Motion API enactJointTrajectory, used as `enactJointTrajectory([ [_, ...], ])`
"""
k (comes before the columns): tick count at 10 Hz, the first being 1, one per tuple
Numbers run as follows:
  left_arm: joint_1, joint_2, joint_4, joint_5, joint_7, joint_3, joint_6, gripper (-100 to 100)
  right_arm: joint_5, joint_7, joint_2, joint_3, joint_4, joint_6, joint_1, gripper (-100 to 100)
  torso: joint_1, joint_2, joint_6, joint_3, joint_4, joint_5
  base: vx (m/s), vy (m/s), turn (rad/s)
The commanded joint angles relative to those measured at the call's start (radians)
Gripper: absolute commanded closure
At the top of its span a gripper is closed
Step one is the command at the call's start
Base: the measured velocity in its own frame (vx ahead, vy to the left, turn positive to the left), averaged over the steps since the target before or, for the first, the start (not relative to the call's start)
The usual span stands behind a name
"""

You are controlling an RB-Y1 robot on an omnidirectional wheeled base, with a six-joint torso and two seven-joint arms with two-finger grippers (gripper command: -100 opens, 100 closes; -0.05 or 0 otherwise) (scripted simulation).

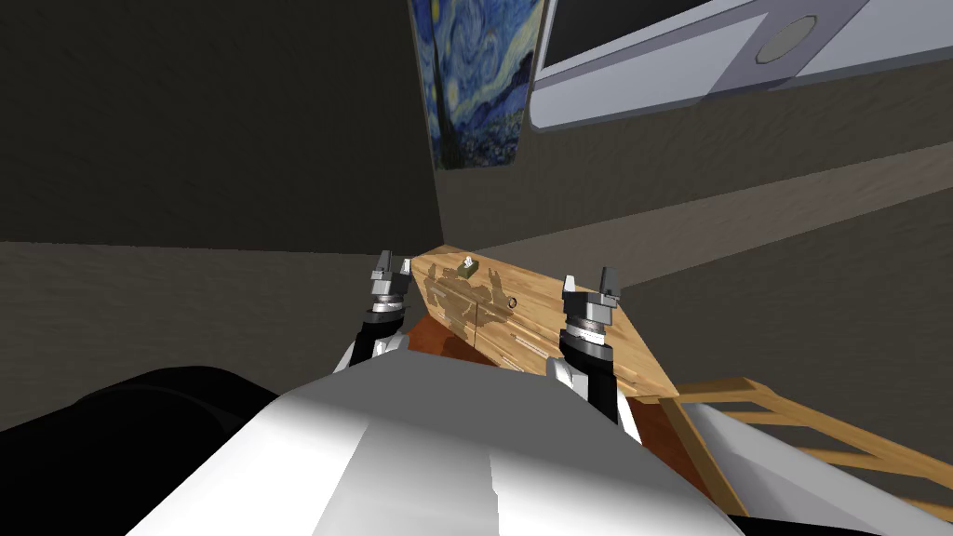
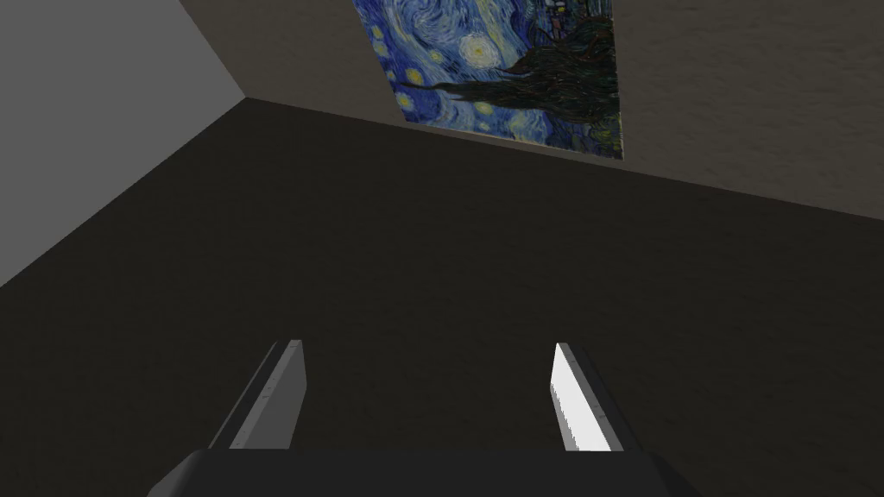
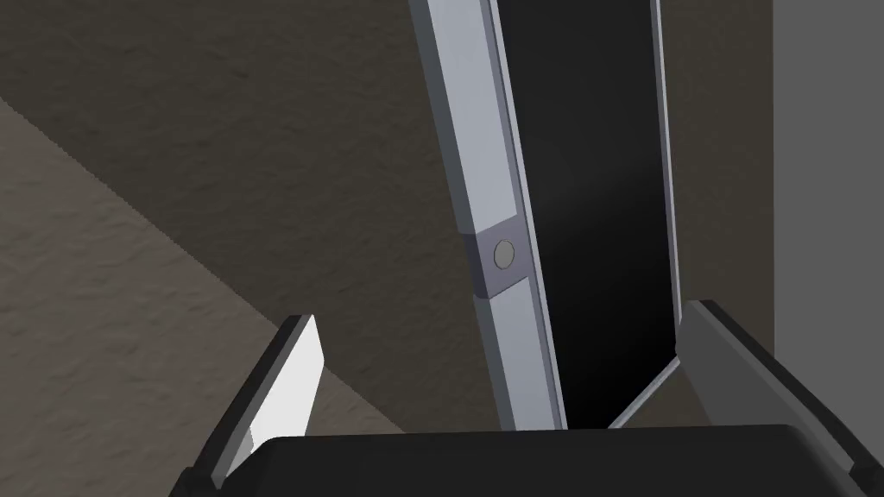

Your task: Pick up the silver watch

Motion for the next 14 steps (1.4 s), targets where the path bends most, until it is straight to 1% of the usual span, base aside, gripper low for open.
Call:
enactJointTrajectory([
  [1,0.0,0.0,0.0,0.0,0.0,0.0,0.0,0,-0.012,-0.012,-0.05,-0.016,0.008,0.01,0.0,-100,0.0,0.0,0.0,0.0,0.0,0.0,-0.006,0.014,0.025],
  [2,0.0,0.0,0.0,0.0,0.0,0.0,0.0,0,-0.025,-0.025,-0.077,-0.033,0.015,0.02,-0.001,-100,0.0,0.0,0.0,0.0,0.0,0.0,-0.013,0.032,0.031],
  [3,0.0,0.0,0.0,0.0,0.0,0.0,0.0,0,-0.025,-0.025,-0.089,-0.033,0.015,0.02,-0.001,-100,0.001,0.001,0.0,0.0,0.0,0.0,-0.012,0.028,0.006],
  [4,0.0,0.0,0.0,0.0,0.0,0.0,0.0,0,-0.042,-0.042,-0.122,-0.056,0.025,0.034,-0.001,-100,0.002,0.001,0.0,0.0,0.0,0.0,-0.012,0.036,0.027],
  [6,0.0,0.0,0.0,0.0,0.0,0.0,0.0,0,-0.088,-0.088,-0.172,-0.117,0.049,0.07,-0.002,-100,0.003,0.001,0.0,0.001,0.0,0.001,-0.024,0.063,0.067],
  [8,0.0,0.0,0.0,0.0,0.0,0.0,0.0,0,-0.149,-0.149,-0.205,-0.182,0.081,0.118,-0.003,-100,0.005,0.002,0.0,0.001,0.001,0.001,-0.026,0.103,0.075],
  [9,0.0,0.0,0.0,0.0,0.0,0.0,0.0,0,-0.184,-0.182,-0.216,-0.22,0.099,0.147,-0.004,-100,0.007,0.001,0.0,0.001,0.0,0.001,0.0,0.121,0.092],
  [10,0.0,0.0,0.0,0.0,0.0,0.0,0.0,0,-0.184,-0.184,-0.216,-0.242,0.099,0.147,-0.004,-100,0.007,0.0,0.0,0.0,0.0,0.002,-0.011,0.087,0.017],
  [11,0.0,0.0,0.0,0.0,0.0,0.0,0.0,0,-0.222,-0.223,-0.224,-0.274,0.119,0.178,-0.003,-100,0.006,0.001,0.0,0.0,0.0,0.001,-0.027,0.078,0.055],
  [12,0.0,0.0,0.0,0.0,0.0,0.0,0.0,0,-0.222,-0.223,-0.224,-0.292,0.119,0.178,-0.003,-100,0.005,0.002,0.0,0.001,0.0,0.001,-0.028,0.057,0.042],
  [13,0.0,0.0,0.0,0.0,0.0,0.0,0.0,0,-0.264,-0.264,-0.23,-0.328,0.14,0.211,-0.002,-100,0.004,0.002,0.0,0.001,0.0,0.001,-0.019,0.065,0.077],
  [14,0.0,0.0,0.0,0.0,0.0,0.0,0.0,0,-0.264,-0.264,-0.23,-0.344,0.14,0.211,-0.002,-100,0.004,0.002,0.0,0.001,0.0,0.001,-0.011,0.061,0.037],
])
